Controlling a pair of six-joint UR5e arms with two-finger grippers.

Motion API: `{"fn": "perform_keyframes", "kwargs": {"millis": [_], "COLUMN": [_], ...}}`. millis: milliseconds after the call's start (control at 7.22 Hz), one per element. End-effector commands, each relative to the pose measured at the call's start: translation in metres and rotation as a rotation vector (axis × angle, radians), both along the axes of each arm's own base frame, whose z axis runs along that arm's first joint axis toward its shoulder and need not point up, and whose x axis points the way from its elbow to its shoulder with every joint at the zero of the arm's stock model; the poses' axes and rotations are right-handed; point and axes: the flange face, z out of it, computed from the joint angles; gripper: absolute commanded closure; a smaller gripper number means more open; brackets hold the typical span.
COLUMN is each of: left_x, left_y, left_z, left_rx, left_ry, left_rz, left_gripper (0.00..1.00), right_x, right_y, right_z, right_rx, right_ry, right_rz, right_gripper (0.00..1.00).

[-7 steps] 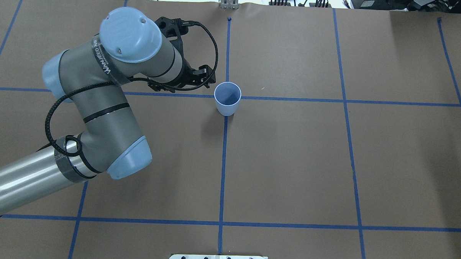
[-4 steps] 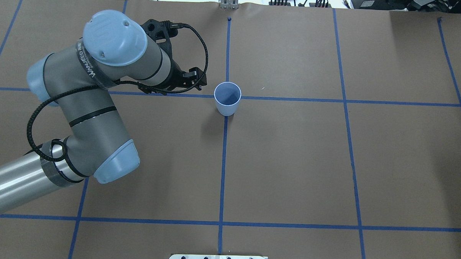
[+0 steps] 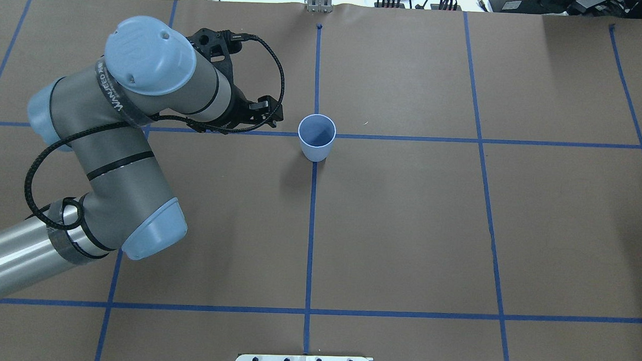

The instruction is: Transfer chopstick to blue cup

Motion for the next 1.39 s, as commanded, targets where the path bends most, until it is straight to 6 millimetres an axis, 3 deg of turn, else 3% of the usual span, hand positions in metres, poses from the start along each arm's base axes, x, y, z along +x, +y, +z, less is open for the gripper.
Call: {"fn": "perform_keyframes", "kwargs": {"millis": [0, 277, 1108, 1247], "left_x": [0.000, 0.000, 0.001, 0.004], "left_y": [0.000, 0.000, 0.000, -0.001], "left_z": [0.001, 0.001, 0.002, 0.005], "left_rx": [0.000, 0.000, -0.003, -0.008], "left_ry": [-0.002, -0.002, -0.004, -0.010], "left_rz": [-0.001, -0.001, 0.000, 0.000], "left_gripper": [0.02, 0.02, 0.02, 0.02], "right_x": [0.000, -0.003, 0.030, 0.032], "right_y": [-0.006, -0.009, 0.002, 0.002], "right_z": [-0.004, -0.019, -0.032, -0.053], "right_rx": [0.016, 0.031, 0.071, 0.055], "right_ry": [-0.002, -0.048, -0.050, -0.050], "right_rz": [-0.001, -0.002, 0.072, 0.072], "right_gripper": [1.00, 1.00, 1.00, 1.00]}}
